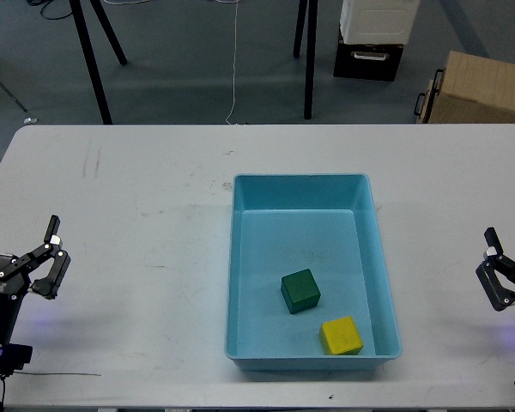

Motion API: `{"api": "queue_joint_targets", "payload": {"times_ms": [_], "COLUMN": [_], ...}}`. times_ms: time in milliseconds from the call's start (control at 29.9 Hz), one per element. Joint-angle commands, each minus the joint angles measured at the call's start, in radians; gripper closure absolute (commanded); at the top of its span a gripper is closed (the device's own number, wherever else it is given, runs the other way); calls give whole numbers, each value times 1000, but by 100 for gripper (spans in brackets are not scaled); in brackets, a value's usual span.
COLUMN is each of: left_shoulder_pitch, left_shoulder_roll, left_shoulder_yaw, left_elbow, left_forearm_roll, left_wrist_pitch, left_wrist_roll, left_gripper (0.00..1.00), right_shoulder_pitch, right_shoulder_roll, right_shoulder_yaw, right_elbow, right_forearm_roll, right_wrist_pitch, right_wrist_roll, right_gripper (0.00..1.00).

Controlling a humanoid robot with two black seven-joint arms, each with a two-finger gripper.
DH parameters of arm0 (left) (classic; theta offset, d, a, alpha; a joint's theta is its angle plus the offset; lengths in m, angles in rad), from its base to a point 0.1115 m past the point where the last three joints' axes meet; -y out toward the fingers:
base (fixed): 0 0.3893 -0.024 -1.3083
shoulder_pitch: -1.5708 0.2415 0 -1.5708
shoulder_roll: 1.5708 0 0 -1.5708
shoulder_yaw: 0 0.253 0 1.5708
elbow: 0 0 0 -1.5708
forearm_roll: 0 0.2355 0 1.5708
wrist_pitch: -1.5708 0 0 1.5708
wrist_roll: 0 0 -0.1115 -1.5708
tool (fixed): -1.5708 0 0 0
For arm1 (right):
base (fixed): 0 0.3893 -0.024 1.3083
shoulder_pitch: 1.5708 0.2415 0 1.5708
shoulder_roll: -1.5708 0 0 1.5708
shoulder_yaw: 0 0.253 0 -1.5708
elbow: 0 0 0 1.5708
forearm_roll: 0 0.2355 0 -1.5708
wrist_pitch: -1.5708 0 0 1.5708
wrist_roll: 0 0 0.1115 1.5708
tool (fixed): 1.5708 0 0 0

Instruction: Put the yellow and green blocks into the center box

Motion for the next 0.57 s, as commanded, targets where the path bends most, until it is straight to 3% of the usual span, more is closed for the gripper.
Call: {"api": "queue_joint_targets", "payload": {"times_ms": [0,536], "left_shoulder_pitch": [66,116], "left_shoulder_roll": [-20,-3], "left_shoulder_yaw": [32,40], "left_elbow": [1,22], "left_forearm_roll": [-33,-78], "left_wrist_pitch": [0,0], "left_wrist_roll": [-35,-35], "left_gripper": [0,0], "right_shoulder_pitch": [-49,-40], "right_shoulder_roll": [16,32], "right_shoulder_yaw": [-14,-7], "right_elbow": [-1,22], "right_forearm_roll": [-1,-3], "right_wrist_pitch": [0,0], "right_wrist_roll": [0,0], "right_gripper": [0,0]}}
